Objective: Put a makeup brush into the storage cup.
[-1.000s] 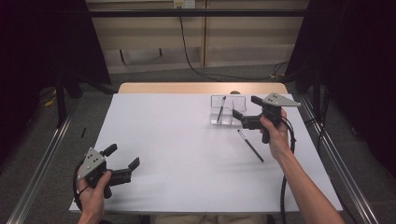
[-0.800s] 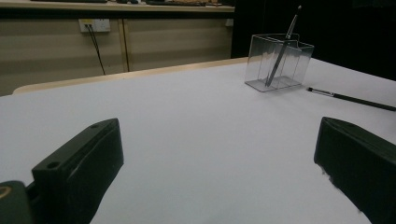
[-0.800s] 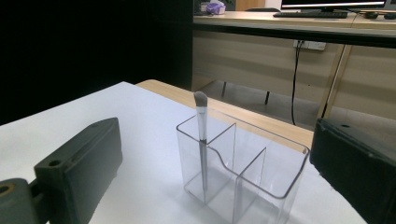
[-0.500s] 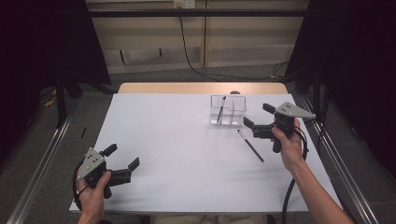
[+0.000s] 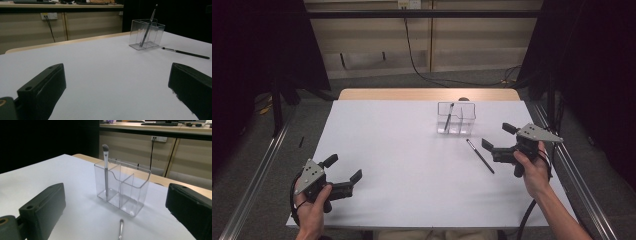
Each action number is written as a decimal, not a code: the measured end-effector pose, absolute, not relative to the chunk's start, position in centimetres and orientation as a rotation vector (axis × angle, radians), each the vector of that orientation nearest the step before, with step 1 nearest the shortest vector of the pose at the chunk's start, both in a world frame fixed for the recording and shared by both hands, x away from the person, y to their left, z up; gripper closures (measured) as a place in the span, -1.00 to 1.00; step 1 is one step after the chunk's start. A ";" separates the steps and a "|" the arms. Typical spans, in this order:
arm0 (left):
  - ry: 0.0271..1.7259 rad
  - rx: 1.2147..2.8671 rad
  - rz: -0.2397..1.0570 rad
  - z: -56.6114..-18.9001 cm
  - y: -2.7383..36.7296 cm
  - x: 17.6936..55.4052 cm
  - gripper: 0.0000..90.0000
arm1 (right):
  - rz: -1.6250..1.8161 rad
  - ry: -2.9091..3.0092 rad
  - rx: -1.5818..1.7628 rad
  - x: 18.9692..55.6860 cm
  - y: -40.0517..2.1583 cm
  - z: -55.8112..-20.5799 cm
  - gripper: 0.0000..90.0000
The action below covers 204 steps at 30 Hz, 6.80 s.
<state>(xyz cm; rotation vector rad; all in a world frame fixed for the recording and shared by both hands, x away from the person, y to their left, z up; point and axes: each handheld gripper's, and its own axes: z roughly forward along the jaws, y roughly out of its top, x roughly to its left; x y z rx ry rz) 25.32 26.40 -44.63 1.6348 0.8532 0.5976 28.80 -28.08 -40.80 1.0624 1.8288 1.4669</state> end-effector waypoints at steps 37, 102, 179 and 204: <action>0.826 1.664 0.606 -44.5 26.4 24.4 -0.97 | 1.387 1.776 1.172 19.7 -32.2 -43.4 -0.94; 0.797 1.667 0.611 -44.1 26.4 24.3 -0.97 | 1.401 1.872 1.035 31.1 -27.5 -40.5 -0.93; 0.795 1.680 0.614 -44.3 26.4 24.4 -0.97 | 0.496 2.782 1.389 40.0 -24.3 -41.1 -0.30; 0.796 1.679 0.605 -44.3 26.4 24.3 -0.97 | 0.282 2.787 1.459 41.2 -22.9 -43.5 0.29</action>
